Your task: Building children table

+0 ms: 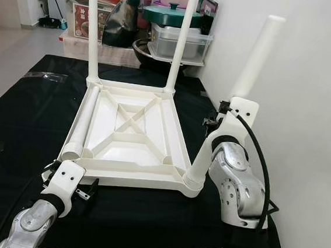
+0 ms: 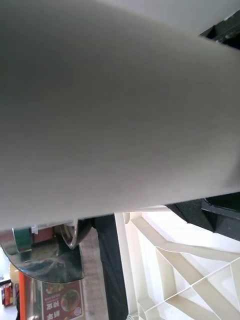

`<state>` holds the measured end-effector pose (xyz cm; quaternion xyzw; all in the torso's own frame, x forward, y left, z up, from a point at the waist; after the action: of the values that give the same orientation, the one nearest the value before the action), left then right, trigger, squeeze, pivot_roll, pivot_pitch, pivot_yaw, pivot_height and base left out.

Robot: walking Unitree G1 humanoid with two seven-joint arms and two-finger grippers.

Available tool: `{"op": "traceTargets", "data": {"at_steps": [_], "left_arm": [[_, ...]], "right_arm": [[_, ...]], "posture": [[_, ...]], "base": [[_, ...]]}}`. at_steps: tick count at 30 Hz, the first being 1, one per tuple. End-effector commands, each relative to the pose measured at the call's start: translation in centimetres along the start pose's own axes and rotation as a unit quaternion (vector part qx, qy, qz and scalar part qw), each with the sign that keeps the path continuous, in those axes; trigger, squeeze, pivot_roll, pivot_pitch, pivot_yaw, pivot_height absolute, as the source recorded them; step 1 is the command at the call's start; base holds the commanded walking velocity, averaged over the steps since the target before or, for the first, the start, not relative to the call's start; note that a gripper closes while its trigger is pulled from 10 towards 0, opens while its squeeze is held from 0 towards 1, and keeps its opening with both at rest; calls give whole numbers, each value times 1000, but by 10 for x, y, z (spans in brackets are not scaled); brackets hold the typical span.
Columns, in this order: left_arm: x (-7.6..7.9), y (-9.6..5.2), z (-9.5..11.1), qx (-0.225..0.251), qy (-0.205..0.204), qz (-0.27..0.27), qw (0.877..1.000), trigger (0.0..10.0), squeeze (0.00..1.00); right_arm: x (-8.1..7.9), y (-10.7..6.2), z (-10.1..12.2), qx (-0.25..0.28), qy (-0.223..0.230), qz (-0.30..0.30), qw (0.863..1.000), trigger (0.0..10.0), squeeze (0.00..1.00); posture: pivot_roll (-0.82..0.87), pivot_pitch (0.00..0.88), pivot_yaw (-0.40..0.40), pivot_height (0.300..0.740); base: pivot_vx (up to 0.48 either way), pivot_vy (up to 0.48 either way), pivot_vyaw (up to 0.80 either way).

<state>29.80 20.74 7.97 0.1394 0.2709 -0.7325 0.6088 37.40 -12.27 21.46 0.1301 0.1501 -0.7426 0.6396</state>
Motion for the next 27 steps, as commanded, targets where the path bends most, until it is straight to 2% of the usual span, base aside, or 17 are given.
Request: {"op": "traceTargets", "data": {"at_steps": [1, 5, 8, 19, 20, 21, 22, 27], "left_arm": [[3, 1, 1, 4, -5, -4, 1000, 10000, 0], [3, 1, 1, 6, -11, -4, 1000, 10000, 0], [0, 2, 0, 4, -6, 2, 1000, 10000, 0], [1, 3, 4, 12, -5, -1, 1000, 10000, 0], [2, 3, 4, 13, -5, -2, 1000, 10000, 0], [2, 3, 4, 13, -5, -2, 1000, 10000, 0], [2, 3, 4, 13, -3, -3, 1000, 10000, 0], [4, 3, 5, 14, -3, -6, 1000, 10000, 0]], "right_arm": [[16, 1, -38, -79, 0, -28, 996, 10000, 24], [15, 0, -39, -80, 2, -25, 996, 10000, 24], [13, 0, -39, -80, 3, -23, 997, 10000, 24], [10, -1, -38, -79, 7, -15, 997, 10000, 0], [10, -1, -36, -77, 12, -12, 997, 10000, 294], [10, -1, -36, -77, 12, -12, 997, 10000, 294], [9, -1, -35, -75, 14, -9, 997, 10000, 365], [6, -2, -30, -70, 17, -3, 997, 10000, 345]], "posture": [[20, 0, -122, 740], [24, 0, -124, 740], [25, 0, -123, 740], [21, 0, -117, 740], [21, 0, -118, 740], [21, 0, -118, 740], [21, 0, -118, 740], [21, 0, -117, 740]], "base": [[0, 0, 0], [0, 0, 0], [410, 0, 0], [0, 0, 0], [0, 0, 0], [0, 0, 0], [0, 0, 0], [0, 0, 0]]}}
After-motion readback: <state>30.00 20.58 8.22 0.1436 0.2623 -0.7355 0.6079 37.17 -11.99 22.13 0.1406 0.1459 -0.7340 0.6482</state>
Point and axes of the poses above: a point about 5 cm out from each wrist's last joint towards the gripper, its own y axis pointing out of the wrist towards the gripper, its own z axis along the axis of the wrist's last joint, x = y × z, the point moved 5 cm from there along y, pointing out of the wrist towards the gripper, and after that the axes turned 14 degrees about y, right-handed, at the moved point
